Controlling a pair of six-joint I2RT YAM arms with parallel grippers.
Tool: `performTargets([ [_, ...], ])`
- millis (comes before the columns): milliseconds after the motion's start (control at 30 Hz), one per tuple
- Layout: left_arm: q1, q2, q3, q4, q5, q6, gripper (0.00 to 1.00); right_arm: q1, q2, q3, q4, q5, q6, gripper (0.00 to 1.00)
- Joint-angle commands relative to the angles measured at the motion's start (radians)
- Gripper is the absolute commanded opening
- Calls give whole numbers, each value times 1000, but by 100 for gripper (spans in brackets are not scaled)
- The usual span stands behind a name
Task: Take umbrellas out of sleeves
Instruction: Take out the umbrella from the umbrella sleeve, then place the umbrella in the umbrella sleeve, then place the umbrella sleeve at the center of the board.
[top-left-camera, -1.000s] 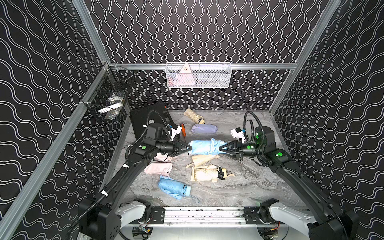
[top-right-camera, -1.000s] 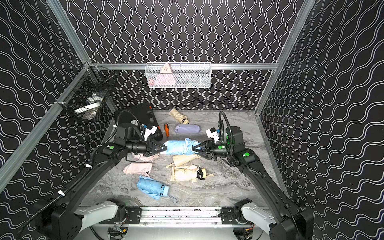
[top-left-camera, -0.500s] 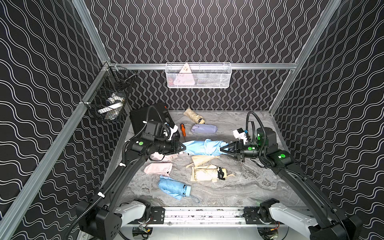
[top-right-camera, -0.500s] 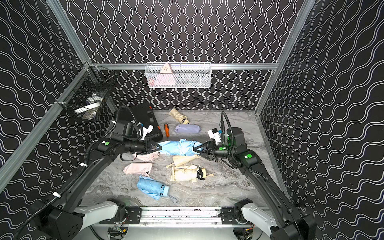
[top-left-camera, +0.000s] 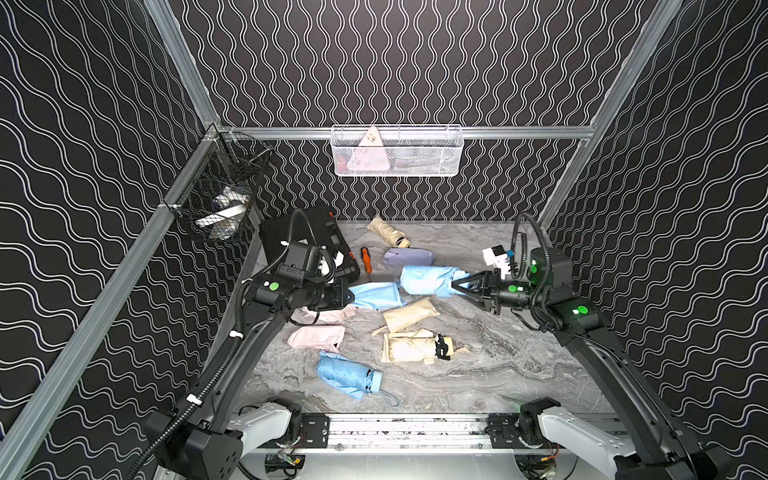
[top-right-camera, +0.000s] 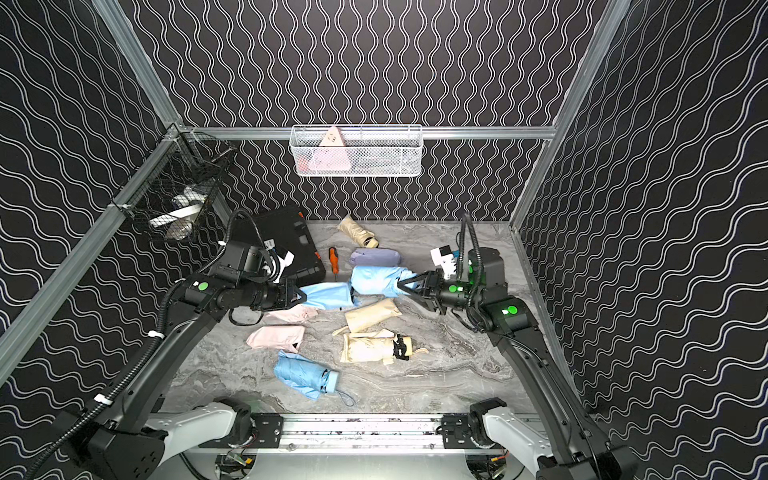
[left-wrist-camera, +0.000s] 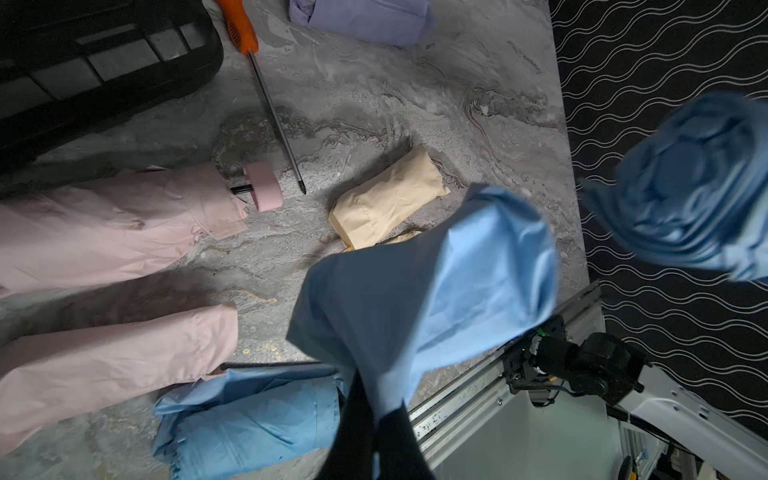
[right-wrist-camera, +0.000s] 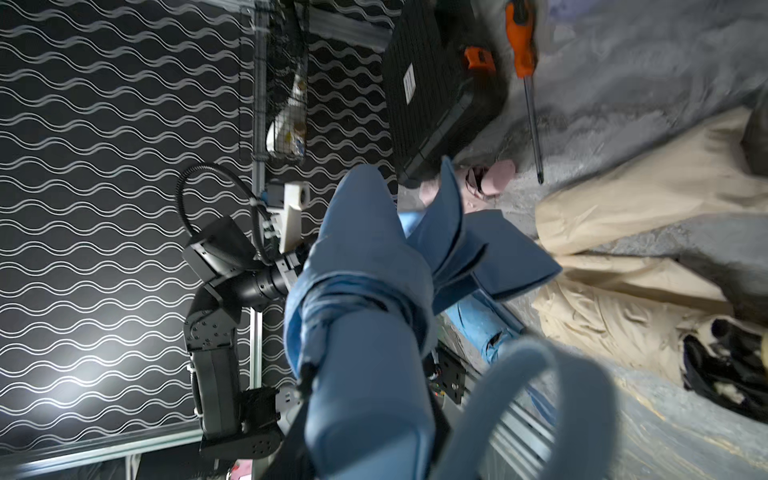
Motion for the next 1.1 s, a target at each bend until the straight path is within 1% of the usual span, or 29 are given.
performTargets([
  [0, 3, -4, 6, -20, -19, 33, 0, -10, 4, 32, 105, 7, 55, 12],
  [67, 2, 0, 4, -9, -8, 34, 0, -10, 21, 39, 115, -16, 65, 12],
  [267, 3, 35, 20, 32, 27, 19, 0, -10, 20, 3, 149, -12, 89, 12],
  [367, 2, 69, 13, 78, 56, -3, 0, -10, 31, 10, 135, -16, 70, 12],
  [567, 2, 152, -43, 258, 158, -121, 0, -12, 75, 51, 101, -32, 26, 12],
  [667, 2, 197, -65, 340, 169, -175, 0, -12, 103, 61, 107, -41, 17, 12],
  [800, 2, 264, -78, 423, 170, -210, 0, -11, 143, 63, 132, -51, 13, 12],
  [1067, 2, 441, -104, 654, 179, -300, 0, -23, 244, 58, 207, -64, 12, 12],
])
